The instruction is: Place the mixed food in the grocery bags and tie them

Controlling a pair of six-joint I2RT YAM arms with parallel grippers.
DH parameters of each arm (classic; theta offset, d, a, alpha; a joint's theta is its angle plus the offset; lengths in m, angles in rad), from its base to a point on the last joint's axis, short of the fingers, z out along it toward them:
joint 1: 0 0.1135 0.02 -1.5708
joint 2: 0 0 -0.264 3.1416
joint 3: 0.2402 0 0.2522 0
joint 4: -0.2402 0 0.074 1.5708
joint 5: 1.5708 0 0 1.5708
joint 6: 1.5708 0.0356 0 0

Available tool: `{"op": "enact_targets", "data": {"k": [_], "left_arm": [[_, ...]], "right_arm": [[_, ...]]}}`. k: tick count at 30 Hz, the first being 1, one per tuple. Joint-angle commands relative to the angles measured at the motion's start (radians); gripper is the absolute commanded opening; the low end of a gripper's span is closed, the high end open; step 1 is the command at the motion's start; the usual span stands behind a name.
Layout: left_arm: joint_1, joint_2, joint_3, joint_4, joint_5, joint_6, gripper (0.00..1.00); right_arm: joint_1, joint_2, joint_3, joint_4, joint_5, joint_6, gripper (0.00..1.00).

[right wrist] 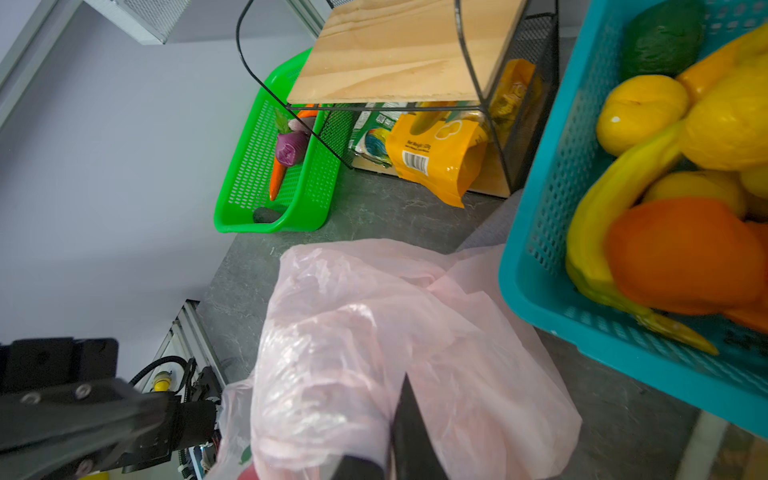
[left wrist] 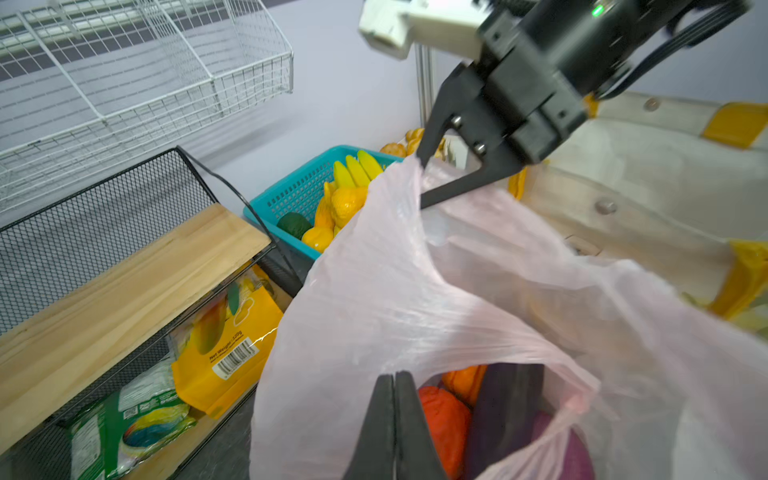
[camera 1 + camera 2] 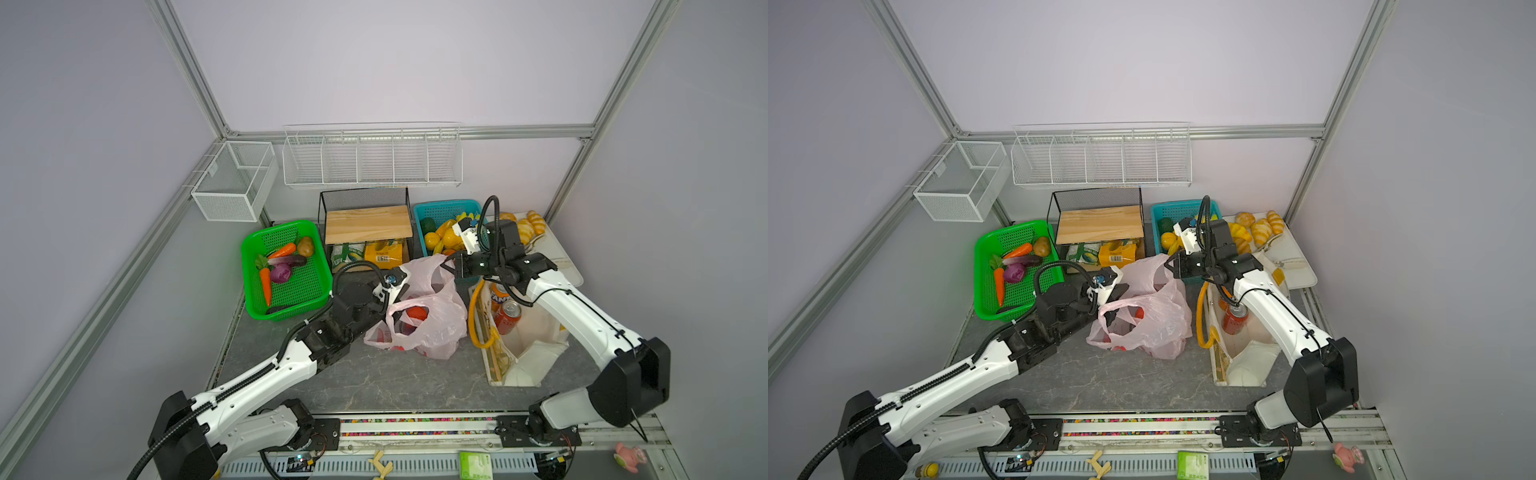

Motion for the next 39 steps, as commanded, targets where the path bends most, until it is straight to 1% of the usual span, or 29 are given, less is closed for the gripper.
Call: {"op": "enact_targets", "data": {"k": [1, 2, 3, 5, 6, 7, 8, 11, 15, 16, 17, 18, 19, 21, 24, 27, 30, 32, 34, 37, 39], "left_arm": [[0.001, -0.052, -0.040, 0.007, 0.088, -0.074, 0.00], [0.001, -0.058, -0.047, 0.014, 0.082, -0.069, 0.00], [0.000, -0.059, -0.051, 0.016, 0.070, -0.058, 0.06], [0.001, -0.036, -0.041, 0.002, 0.059, -0.024, 0.24], [0.000, -0.016, -0.027, -0.011, 0.070, -0.014, 0.28], [0.000, 0.006, -0.015, -0.020, 0.085, -0.014, 0.30], [0.000, 0.027, 0.005, -0.026, 0.113, -0.026, 0.32], [0.000, 0.081, 0.041, -0.003, 0.210, -0.079, 0.34], [-0.009, 0.136, 0.068, 0.100, 0.237, -0.246, 0.34], [-0.009, 0.151, 0.079, 0.119, 0.234, -0.288, 0.33], [-0.011, 0.168, 0.092, 0.132, 0.239, -0.327, 0.33], [-0.011, 0.187, 0.111, 0.135, 0.248, -0.355, 0.32], [-0.010, 0.204, 0.129, 0.131, 0.254, -0.374, 0.32], [-0.011, 0.235, 0.159, 0.125, 0.258, -0.401, 0.32], [-0.010, 0.261, 0.186, 0.111, 0.252, -0.406, 0.31], [-0.011, 0.271, 0.202, 0.096, 0.230, -0.400, 0.32], [-0.011, 0.280, 0.227, 0.063, 0.200, -0.401, 0.32], [-0.010, 0.293, 0.253, 0.030, 0.180, -0.409, 0.32], [-0.011, 0.303, 0.272, 0.007, 0.166, -0.423, 0.32], [-0.011, 0.318, 0.289, -0.013, 0.155, -0.440, 0.31], [-0.010, 0.323, 0.299, -0.024, 0.149, -0.445, 0.31]], "right_arm": [[0.027, 0.046, 0.063, 0.026, -0.063, -0.005, 0.09], [0.032, 0.062, 0.081, 0.024, -0.084, -0.009, 0.10], [0.036, 0.081, 0.097, 0.023, -0.112, -0.011, 0.11], [0.043, 0.115, 0.131, -0.002, -0.160, -0.026, 0.16], [0.044, 0.124, 0.145, -0.022, -0.162, -0.037, 0.19], [0.044, 0.125, 0.151, -0.041, -0.150, -0.047, 0.22], [0.045, 0.116, 0.153, -0.062, -0.115, -0.059, 0.28], [0.043, 0.057, 0.153, -0.136, 0.068, -0.103, 0.44], [0.044, -0.079, 0.111, -0.186, 0.287, -0.130, 0.62], [0.045, -0.114, 0.095, -0.185, 0.317, -0.132, 0.66], [0.046, -0.162, 0.070, -0.184, 0.340, -0.138, 0.75], [0.048, -0.212, 0.042, -0.179, 0.356, -0.143, 0.80], [0.051, -0.252, 0.012, -0.168, 0.363, -0.153, 0.82], [0.073, -0.345, -0.064, -0.138, 0.345, -0.197, 0.85], [0.131, -0.461, -0.158, -0.119, 0.313, -0.281, 0.87], [0.224, -0.591, -0.276, -0.049, 0.311, -0.363, 0.90], [0.322, -0.687, -0.378, 0.039, 0.321, -0.426, 0.95], [0.401, -0.712, -0.422, 0.085, 0.378, -0.467, 0.98], [0.487, -0.711, -0.447, 0.113, 0.478, -0.516, 1.00], [0.593, -0.694, -0.497, 0.192, 0.643, -0.560, 0.97], [0.624, -0.680, -0.518, 0.258, 0.699, -0.571, 0.96]]}}
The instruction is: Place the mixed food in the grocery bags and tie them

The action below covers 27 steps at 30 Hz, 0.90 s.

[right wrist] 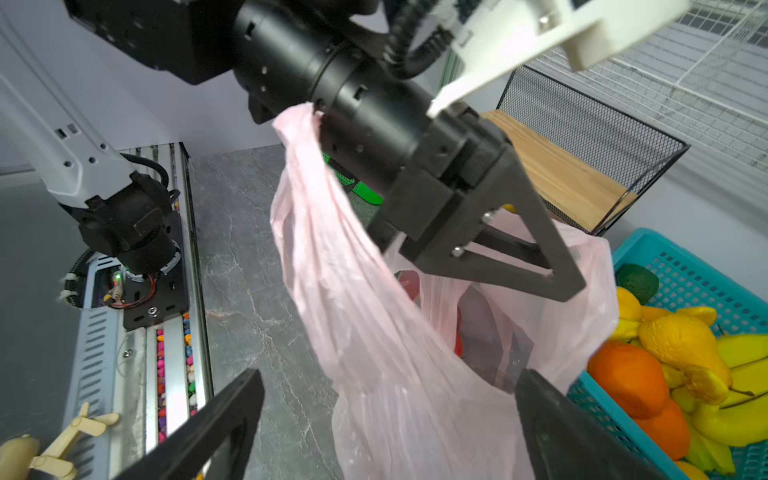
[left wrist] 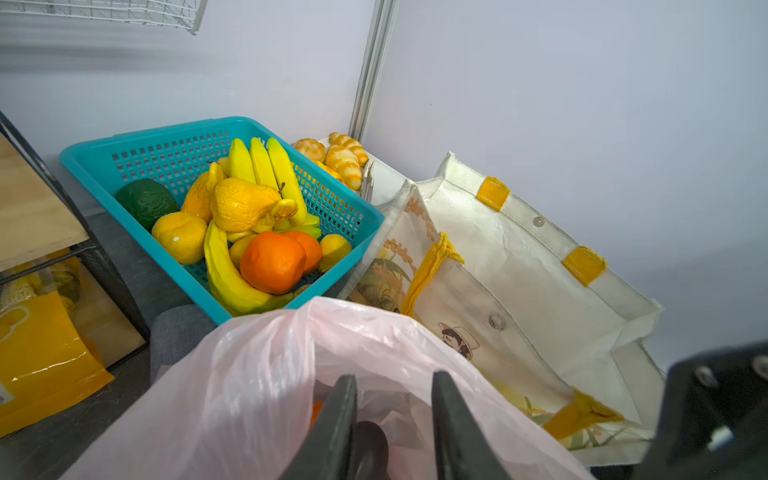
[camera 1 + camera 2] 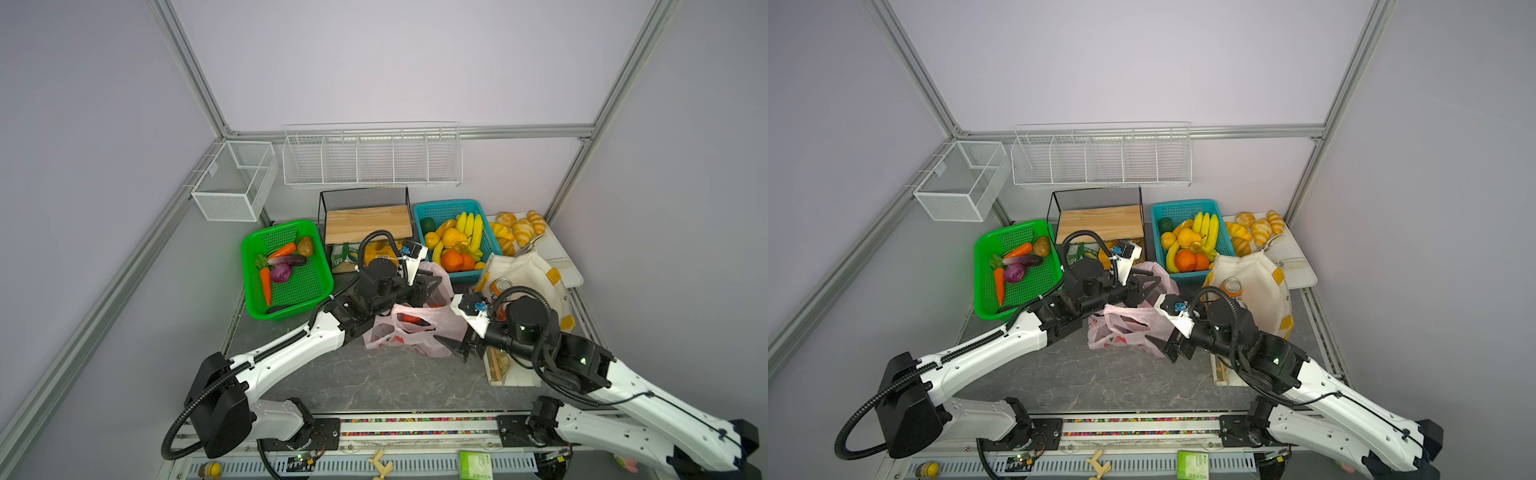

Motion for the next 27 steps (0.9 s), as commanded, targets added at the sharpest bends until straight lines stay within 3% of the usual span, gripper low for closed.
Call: {"op": "enact_targets", "data": {"k": [1, 4, 6, 9, 14, 17, 22, 27], "left_arm": [[-0.004, 0.013, 0.041, -0.040, -0.027, -0.034, 0.31], [-0.004, 0.013, 0.050, -0.052, -0.033, -0.034, 0.31], [-0.004, 0.011, 0.055, -0.063, -0.050, -0.035, 0.31], [0.006, 0.001, 0.069, -0.099, -0.079, -0.032, 0.33], [0.081, -0.059, 0.047, -0.162, -0.184, -0.031, 0.50], [0.121, -0.112, -0.007, -0.178, -0.259, 0.038, 0.56], [0.119, -0.241, -0.199, -0.073, -0.227, 0.312, 0.60], [0.101, -0.299, -0.252, -0.152, -0.202, 0.476, 0.65]], "right_arm": [[0.050, 0.028, -0.042, 0.180, 0.220, -0.075, 0.96], [0.068, 0.076, -0.043, 0.257, 0.351, -0.047, 0.99], [0.071, 0.105, -0.037, 0.285, 0.399, -0.027, 0.94], [0.071, 0.122, -0.042, 0.289, 0.477, 0.010, 0.72], [0.036, 0.062, -0.074, 0.230, 0.493, 0.053, 0.38], [-0.046, -0.002, -0.086, 0.182, 0.384, 0.100, 0.19], [-0.185, -0.097, -0.139, 0.198, 0.124, 0.115, 0.11], [-0.339, -0.122, -0.142, 0.219, -0.165, 0.107, 0.08]]}}
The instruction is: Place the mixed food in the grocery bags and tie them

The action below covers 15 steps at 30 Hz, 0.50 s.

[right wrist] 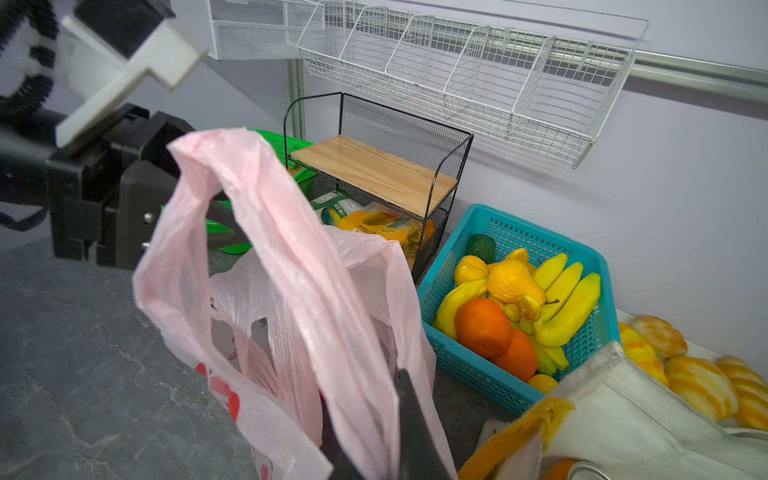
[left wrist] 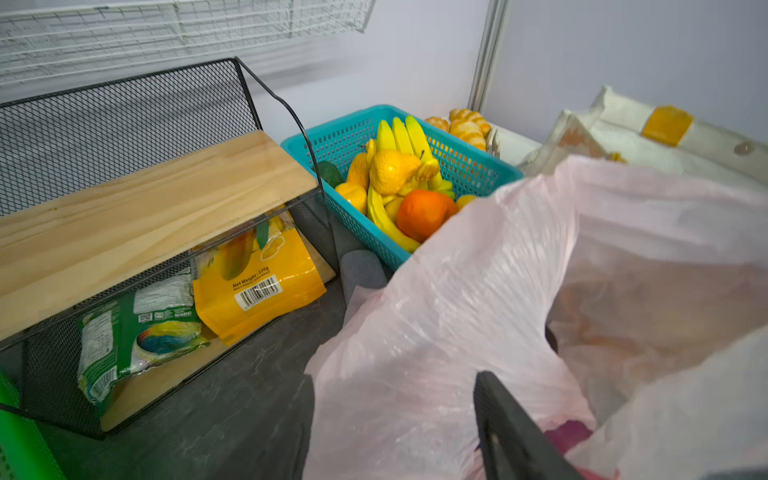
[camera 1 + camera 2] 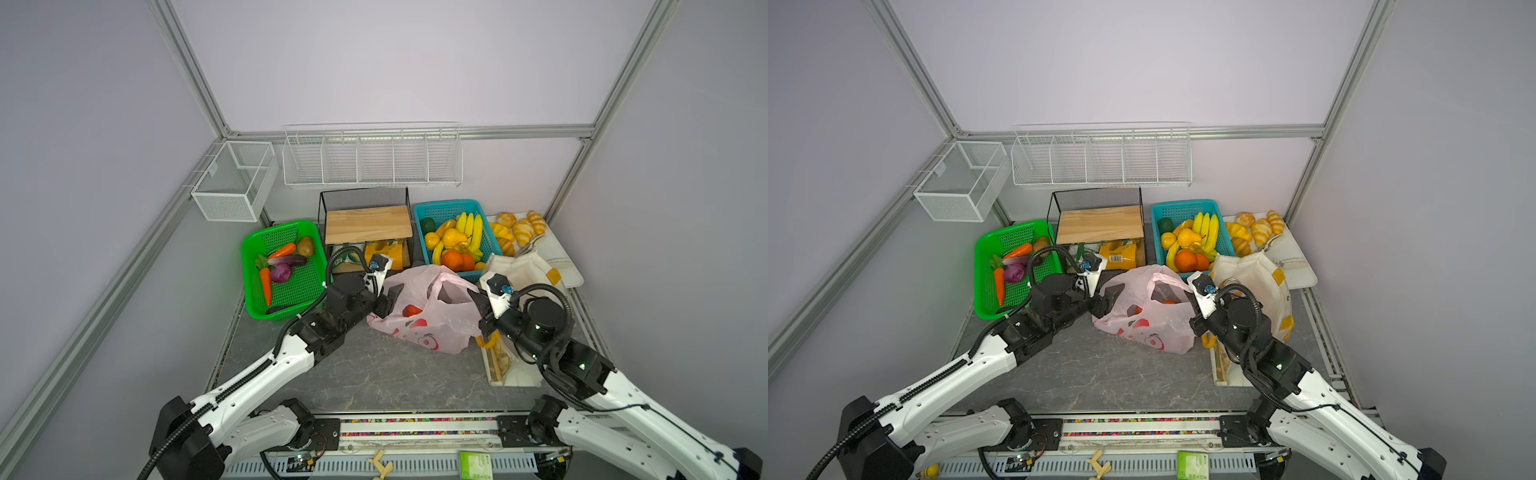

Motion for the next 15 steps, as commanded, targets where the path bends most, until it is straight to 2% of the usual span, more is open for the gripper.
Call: {"op": "enact_targets", "data": {"k": [1, 3, 9, 15], "left_arm": [[-0.025, -0.017, -0.008, -0.034, -0.022, 0.182, 0.68], [-0.040, 0.008, 0.008, -0.050, -0.062, 0.214, 0.72], [-0.089, 0.111, 0.057, -0.075, -0.058, 0.319, 0.87], [-0.097, 0.261, 0.120, -0.014, -0.139, 0.385, 0.92]], "right_arm": [[-0.075, -0.006, -0.008, 0.029, -0.261, 0.013, 0.08], [-0.117, 0.001, 0.001, 0.031, -0.311, 0.024, 0.08], [-0.149, 0.027, 0.023, 0.004, -0.323, 0.045, 0.08], [-0.151, 0.024, 0.014, 0.006, -0.324, 0.064, 0.08]]}}
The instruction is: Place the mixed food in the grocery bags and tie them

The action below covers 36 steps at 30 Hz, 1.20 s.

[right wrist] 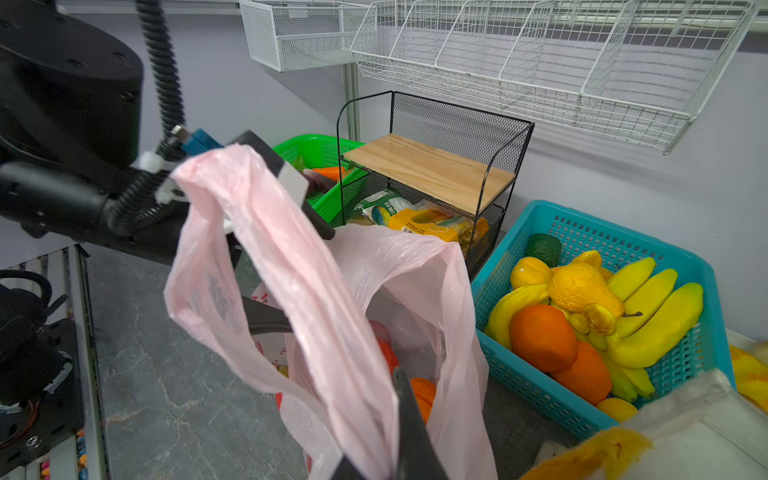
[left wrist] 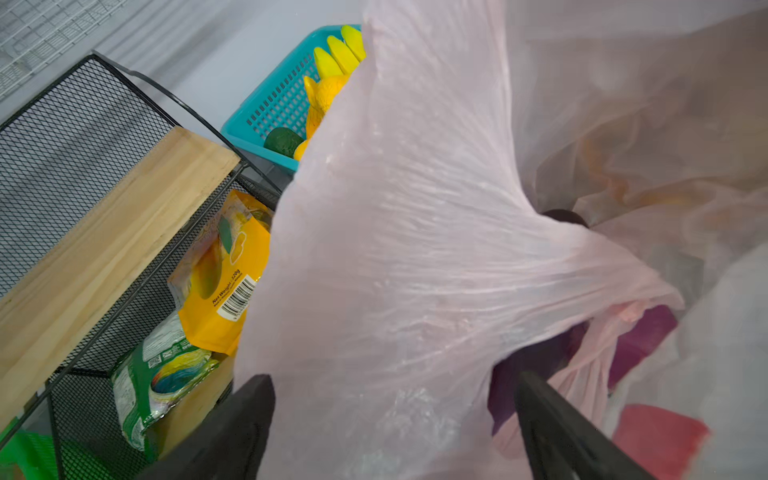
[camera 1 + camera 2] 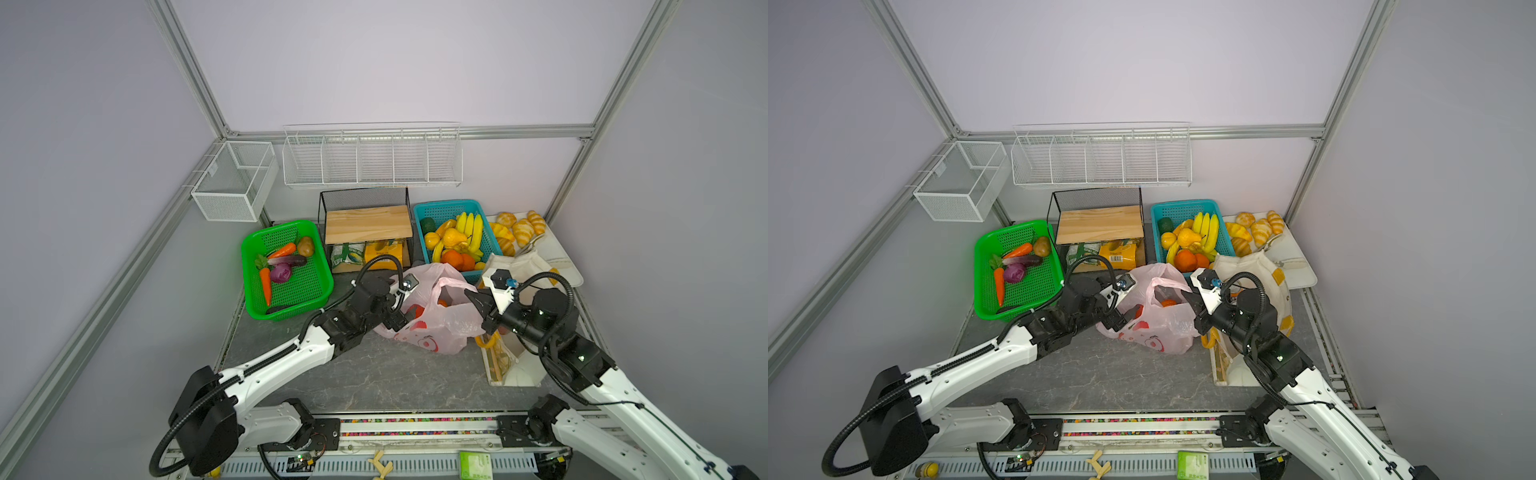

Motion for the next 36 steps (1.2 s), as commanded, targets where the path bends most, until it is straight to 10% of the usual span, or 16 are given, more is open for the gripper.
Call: {"op": "enact_targets", "data": {"k": [1, 10, 16, 22, 30, 33, 34, 36], "left_arm": [[-0.002, 0.059, 0.044, 0.062, -0.063, 0.080, 0.93], [-0.025, 0.226, 0.025, 0.414, -0.339, 0.098, 0.82], [-0.027, 0.313, 0.043, 0.593, -0.555, 0.090, 0.41], [-0.014, 0.202, 0.064, 0.378, -0.406, -0.082, 0.00], [0.101, -0.104, 0.027, 0.111, 0.027, -0.465, 0.00], [0.116, -0.200, -0.015, 0.067, 0.063, -0.430, 0.00], [0.118, -0.207, -0.014, 0.043, 0.046, -0.411, 0.07], [0.127, -0.182, 0.022, -0.050, 0.014, -0.357, 0.57]], "right_arm": [[-0.006, -0.008, 0.010, 0.005, -0.024, 0.021, 0.08], [-0.009, -0.020, -0.010, 0.015, -0.018, 0.041, 0.07], [-0.018, -0.037, -0.007, -0.005, 0.011, 0.034, 0.07], [-0.024, -0.087, -0.020, -0.026, 0.120, 0.028, 0.07], [-0.026, 0.009, 0.083, -0.073, 0.161, 0.015, 0.07], [-0.029, 0.045, 0.113, -0.061, 0.135, -0.010, 0.07], [-0.031, 0.053, 0.120, -0.056, 0.123, -0.010, 0.07], [-0.034, 0.069, 0.132, -0.052, 0.096, -0.004, 0.07]]}}
